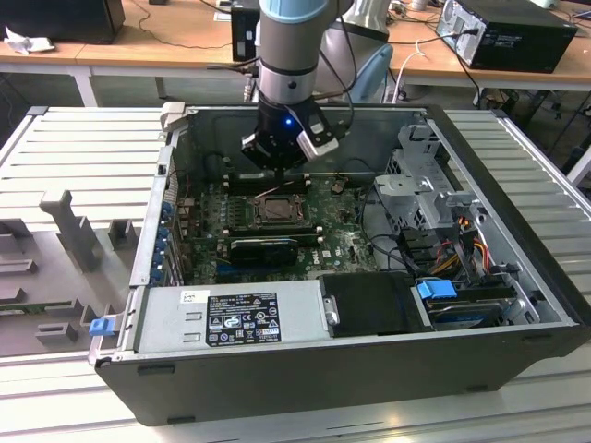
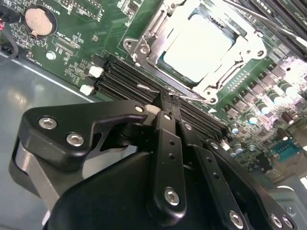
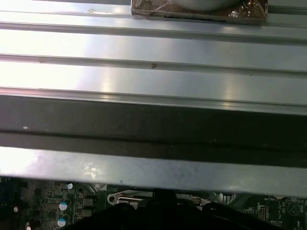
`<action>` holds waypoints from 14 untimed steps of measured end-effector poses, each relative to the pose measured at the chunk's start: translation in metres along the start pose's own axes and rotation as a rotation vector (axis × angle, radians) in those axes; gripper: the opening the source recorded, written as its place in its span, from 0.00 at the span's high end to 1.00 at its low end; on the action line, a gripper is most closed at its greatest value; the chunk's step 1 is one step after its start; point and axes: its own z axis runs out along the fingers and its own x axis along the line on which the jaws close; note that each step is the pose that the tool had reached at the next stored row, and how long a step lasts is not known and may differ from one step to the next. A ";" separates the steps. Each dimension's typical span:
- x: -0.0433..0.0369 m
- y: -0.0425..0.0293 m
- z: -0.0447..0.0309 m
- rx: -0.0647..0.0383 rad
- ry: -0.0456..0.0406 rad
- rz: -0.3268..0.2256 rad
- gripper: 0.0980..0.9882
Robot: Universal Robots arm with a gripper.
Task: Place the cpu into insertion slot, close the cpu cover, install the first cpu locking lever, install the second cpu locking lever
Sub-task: 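Install the first cpu locking lever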
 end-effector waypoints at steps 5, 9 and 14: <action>-0.0041 -0.0006 0.0043 0.000 0.0006 -0.007 0.99; -0.0078 -0.0011 0.0069 0.000 0.0013 -0.013 0.99; -0.0113 -0.0014 0.0090 0.000 0.0021 -0.022 0.99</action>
